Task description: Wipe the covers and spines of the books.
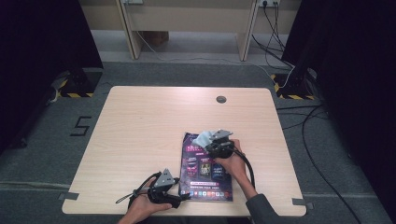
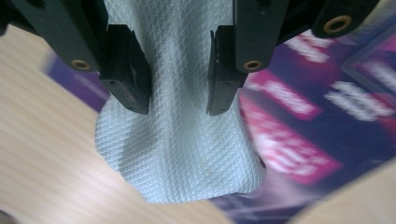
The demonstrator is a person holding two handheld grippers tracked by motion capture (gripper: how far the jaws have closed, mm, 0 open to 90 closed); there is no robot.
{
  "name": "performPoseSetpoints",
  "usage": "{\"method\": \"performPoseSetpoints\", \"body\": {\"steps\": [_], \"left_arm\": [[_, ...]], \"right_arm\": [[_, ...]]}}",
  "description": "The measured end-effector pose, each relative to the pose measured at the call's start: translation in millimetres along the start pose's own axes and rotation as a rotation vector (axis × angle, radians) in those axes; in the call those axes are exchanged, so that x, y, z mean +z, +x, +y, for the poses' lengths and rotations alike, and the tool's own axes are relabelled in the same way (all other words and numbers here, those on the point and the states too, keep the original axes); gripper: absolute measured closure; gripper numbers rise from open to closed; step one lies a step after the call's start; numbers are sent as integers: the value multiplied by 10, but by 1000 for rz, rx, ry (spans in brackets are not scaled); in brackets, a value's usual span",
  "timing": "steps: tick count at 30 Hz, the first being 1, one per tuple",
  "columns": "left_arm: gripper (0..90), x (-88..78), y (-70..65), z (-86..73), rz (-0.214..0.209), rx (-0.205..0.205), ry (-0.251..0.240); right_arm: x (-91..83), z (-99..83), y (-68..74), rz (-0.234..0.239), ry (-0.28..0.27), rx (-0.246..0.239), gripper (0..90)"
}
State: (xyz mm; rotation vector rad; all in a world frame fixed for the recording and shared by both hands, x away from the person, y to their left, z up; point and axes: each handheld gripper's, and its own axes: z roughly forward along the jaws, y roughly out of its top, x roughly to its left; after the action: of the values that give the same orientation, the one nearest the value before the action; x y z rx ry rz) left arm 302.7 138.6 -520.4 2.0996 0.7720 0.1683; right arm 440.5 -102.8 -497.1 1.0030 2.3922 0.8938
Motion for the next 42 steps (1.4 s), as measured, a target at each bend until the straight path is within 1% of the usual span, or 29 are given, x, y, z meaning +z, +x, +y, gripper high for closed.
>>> {"method": "performPoseSetpoints", "body": {"steps": [1,4,6,7,9,10,11,12,15,16,17,19,20,21,22,25,27,29,31,32,35,37,39,41,42], "left_arm": [[279,0,0,0,0,0,0],[279,-1,-1,1,1,0,1],[279,-1,0,1,0,1,2],[279,-1,-1,1,1,1,2],[279,0,0,-1,0,0,-1],[279,0,0,-1,1,0,0],[279,-1,0,-1,1,0,0],[279,-1,0,-1,1,0,0],[279,-1,-1,-2,1,0,-1],[278,0,-1,-2,1,0,-2],[279,-1,-1,-2,0,0,-1],[278,-1,-1,-2,0,0,-1],[279,-1,-1,-2,0,0,-1],[279,-1,-1,-2,0,0,-1],[279,-1,-1,-2,0,0,-1],[278,-1,-1,-2,0,0,-1],[278,-1,-1,-3,1,-1,-2],[279,-1,-2,-4,2,0,-2],[278,-1,-1,-3,0,-1,-1],[278,-1,-2,-3,2,0,-2],[278,-1,-1,-4,1,0,-2],[278,-1,-1,-3,0,0,-1],[278,-1,-1,-3,0,1,-1],[278,-1,-1,-3,0,1,-1],[278,-1,0,-2,0,1,0]], "right_arm": [[20,31,92,22,-2,-11,600],[45,90,281,70,-3,-57,600],[48,110,355,86,-2,-80,600],[48,114,367,88,-2,-87,599],[50,110,357,90,-2,-77,590],[54,104,333,100,-5,-62,587],[53,97,301,99,-4,-50,585],[52,94,284,93,-4,-52,585],[27,65,152,31,8,-39,585],[14,49,82,11,13,-34,585],[1,25,9,-10,15,-19,584],[-32,-47,-177,-42,14,36,581],[-49,-80,-247,-53,15,76,579],[-61,-104,-303,-60,13,96,578],[-81,-146,-402,-68,10,125,577],[-115,-204,-517,-81,6,172,576],[-119,-215,-535,-81,4,182,576],[-117,-209,-522,-87,5,175,587],[-117,-191,-480,-104,13,146,598],[-115,-182,-458,-107,16,141,599],[-103,-156,-389,-83,17,124,598],[-87,-124,-300,-54,17,97,598],[-69,-94,-211,-30,16,82,599],[-45,-53,-100,2,12,47,598],[-35,-36,-42,16,11,41,598]]}}
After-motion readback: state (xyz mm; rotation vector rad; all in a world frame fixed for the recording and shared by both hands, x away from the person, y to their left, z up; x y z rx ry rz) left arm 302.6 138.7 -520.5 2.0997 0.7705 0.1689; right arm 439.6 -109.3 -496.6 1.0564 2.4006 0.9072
